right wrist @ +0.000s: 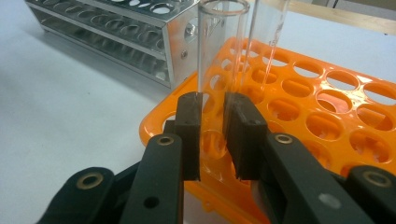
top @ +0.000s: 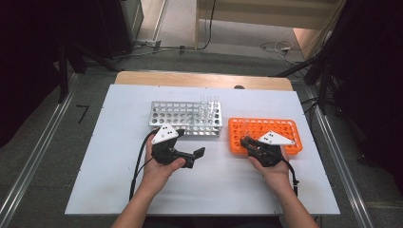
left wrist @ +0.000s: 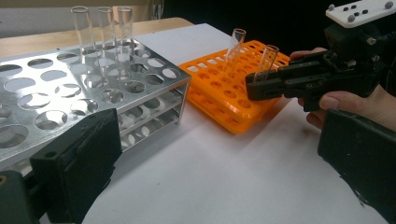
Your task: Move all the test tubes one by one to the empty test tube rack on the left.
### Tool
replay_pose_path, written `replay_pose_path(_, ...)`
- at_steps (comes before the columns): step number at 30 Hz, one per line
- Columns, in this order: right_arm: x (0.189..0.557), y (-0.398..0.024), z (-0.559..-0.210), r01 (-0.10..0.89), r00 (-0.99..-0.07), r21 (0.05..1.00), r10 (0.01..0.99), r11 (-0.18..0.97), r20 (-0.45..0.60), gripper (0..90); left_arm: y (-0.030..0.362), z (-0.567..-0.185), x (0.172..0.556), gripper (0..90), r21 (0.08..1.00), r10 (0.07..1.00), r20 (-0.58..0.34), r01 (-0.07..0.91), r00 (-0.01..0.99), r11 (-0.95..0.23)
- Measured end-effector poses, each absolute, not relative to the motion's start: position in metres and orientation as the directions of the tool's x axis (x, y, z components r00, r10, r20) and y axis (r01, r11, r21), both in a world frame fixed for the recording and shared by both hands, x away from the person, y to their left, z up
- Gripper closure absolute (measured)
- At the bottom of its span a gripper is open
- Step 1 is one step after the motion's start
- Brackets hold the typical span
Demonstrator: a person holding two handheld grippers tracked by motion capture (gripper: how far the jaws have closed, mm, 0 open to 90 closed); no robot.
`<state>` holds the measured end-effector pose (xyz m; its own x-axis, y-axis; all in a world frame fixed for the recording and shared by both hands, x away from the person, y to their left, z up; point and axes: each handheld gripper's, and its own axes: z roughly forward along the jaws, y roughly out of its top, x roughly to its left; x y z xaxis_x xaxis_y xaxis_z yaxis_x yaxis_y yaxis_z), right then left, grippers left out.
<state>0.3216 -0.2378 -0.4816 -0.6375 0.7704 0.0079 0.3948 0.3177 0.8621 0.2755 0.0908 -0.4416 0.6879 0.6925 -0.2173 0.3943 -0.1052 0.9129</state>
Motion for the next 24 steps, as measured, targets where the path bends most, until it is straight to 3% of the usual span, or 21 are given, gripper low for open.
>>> replay_pose_path(24, 0.315, -0.243, -0.455, 0.364, -0.650, 0.895, 0.758, 0.258, 0.046, 73.5, 0.089, -0.440, 0.274, 0.0, 0.916, 0.687, -0.215, 0.387, 0.694, -0.104)
